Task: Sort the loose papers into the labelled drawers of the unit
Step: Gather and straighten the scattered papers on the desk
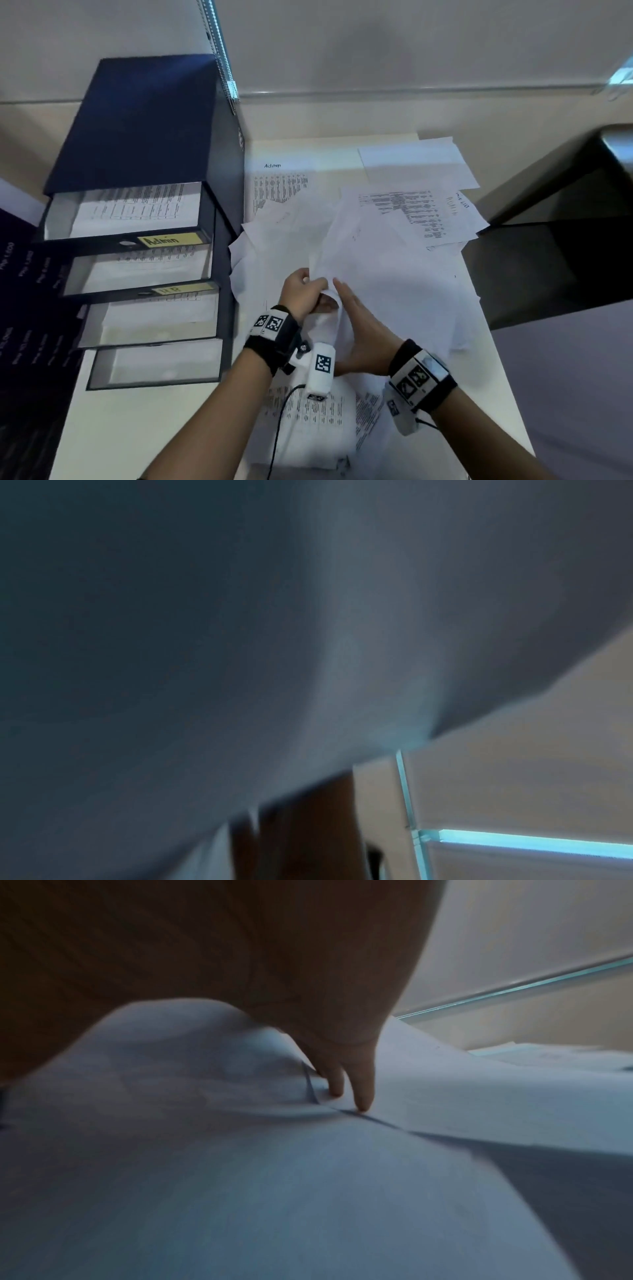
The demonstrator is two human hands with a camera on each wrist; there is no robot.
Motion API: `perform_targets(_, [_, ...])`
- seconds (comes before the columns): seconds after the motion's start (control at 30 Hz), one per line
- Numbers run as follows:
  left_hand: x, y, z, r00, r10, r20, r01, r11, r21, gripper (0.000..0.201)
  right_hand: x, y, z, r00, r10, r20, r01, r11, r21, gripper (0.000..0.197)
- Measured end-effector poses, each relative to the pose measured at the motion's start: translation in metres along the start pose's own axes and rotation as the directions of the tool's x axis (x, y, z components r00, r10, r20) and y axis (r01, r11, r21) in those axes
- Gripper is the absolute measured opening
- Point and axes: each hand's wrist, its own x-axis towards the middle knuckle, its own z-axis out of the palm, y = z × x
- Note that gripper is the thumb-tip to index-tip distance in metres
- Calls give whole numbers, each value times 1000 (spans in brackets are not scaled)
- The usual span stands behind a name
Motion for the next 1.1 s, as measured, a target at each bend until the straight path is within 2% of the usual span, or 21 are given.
perform_targets(0.1, [-39, 51, -21, 994, 100, 43, -100, 995, -8, 19, -9, -28, -32, 991, -135, -1, 129, 939, 318, 111])
perform_targets(0.17, [-63, 74, -38, 950, 311, 7, -305, 925, 225, 25, -13, -36, -53, 979, -133, -152, 191, 851, 488, 94])
perform_targets(0.23, [-85, 88, -51, 809, 587, -13, -479, 672, 564, 41, -11, -36, -71, 931, -53, -360, 271, 761, 589, 85])
perform_targets(0.27, [-95, 91, -54, 736, 677, 17, -507, 536, 675, 51, -8, -35, -78, 912, 14, -410, 275, 720, 637, 85])
perform_targets(0.3, [-103, 93, -53, 686, 725, 63, -522, 430, 736, 57, -5, -34, -84, 907, 73, -415, 259, 680, 686, 88])
perform_targets(0.37, [-108, 88, -43, 644, 738, 202, -538, 250, 805, 64, -1, -35, -91, 921, 92, -379, 245, 618, 747, 95])
perform_targets(0.4, [-108, 82, -35, 641, 713, 282, -535, 152, 831, 65, -1, -38, -92, 934, 69, -352, 245, 593, 767, 98])
perform_targets(0.47, [-100, 60, -16, 669, 611, 423, -539, 8, 842, 68, -2, -49, -88, 958, 4, -287, 233, 571, 787, 91])
perform_targets(0.5, [-95, 46, -6, 677, 566, 470, -558, -23, 830, 69, -2, -52, -84, 962, -8, -273, 226, 588, 777, 83])
perform_targets(0.53, [-91, 30, 2, 676, 529, 513, -587, -34, 809, 69, 0, -50, -77, 960, 33, -277, 198, 617, 761, 70])
perform_targets(0.57, [-87, 14, 10, 665, 499, 556, -625, -36, 780, 69, 2, -40, -71, 939, 137, -315, 155, 649, 744, 56])
perform_targets(0.6, [-82, -3, 16, 663, 457, 594, -660, -19, 751, 68, 6, -24, -64, 885, 279, -372, 93, 678, 729, 44])
perform_targets(0.67, [-71, -35, 21, 672, 379, 636, -707, 72, 704, 62, 12, 19, -52, 726, 534, -433, -100, 705, 703, 28])
perform_targets(0.7, [-64, -49, 20, 697, 364, 618, -697, 143, 702, 56, 12, 39, -46, 669, 617, -413, -209, 690, 693, 24])
perform_targets(0.73, [-56, -60, 16, 737, 350, 578, -664, 216, 716, 51, 11, 58, -41, 637, 679, -365, -318, 662, 679, 23])
perform_targets(0.8, [-36, -74, 0, 818, 334, 468, -565, 317, 762, 47, 5, 90, -31, 621, 751, -225, -511, 606, 609, 22])
perform_targets(0.87, [-15, -83, -21, 902, 307, 303, -415, 431, 801, 54, -3, 109, -24, 624, 763, -165, -619, 612, 492, 19])
perform_targets(0.93, [5, -92, -41, 959, 249, 134, -255, 556, 791, 60, -9, 119, -20, 608, 763, -220, -626, 631, 459, 19])
perform_targets(0.97, [15, -97, -47, 976, 201, 79, -184, 583, 792, 63, -10, 120, -22, 601, 752, -270, -616, 651, 444, 18])
perform_targets(1.03, [27, -107, -52, 992, 105, 76, -125, 608, 784, 70, -10, 120, -27, 609, 699, -375, -578, 715, 393, 20])
perform_targets(1.1, [28, -109, -46, 986, 102, 135, -169, 582, 796, 68, -7, 124, -33, 601, 642, -476, -489, 767, 416, 21])
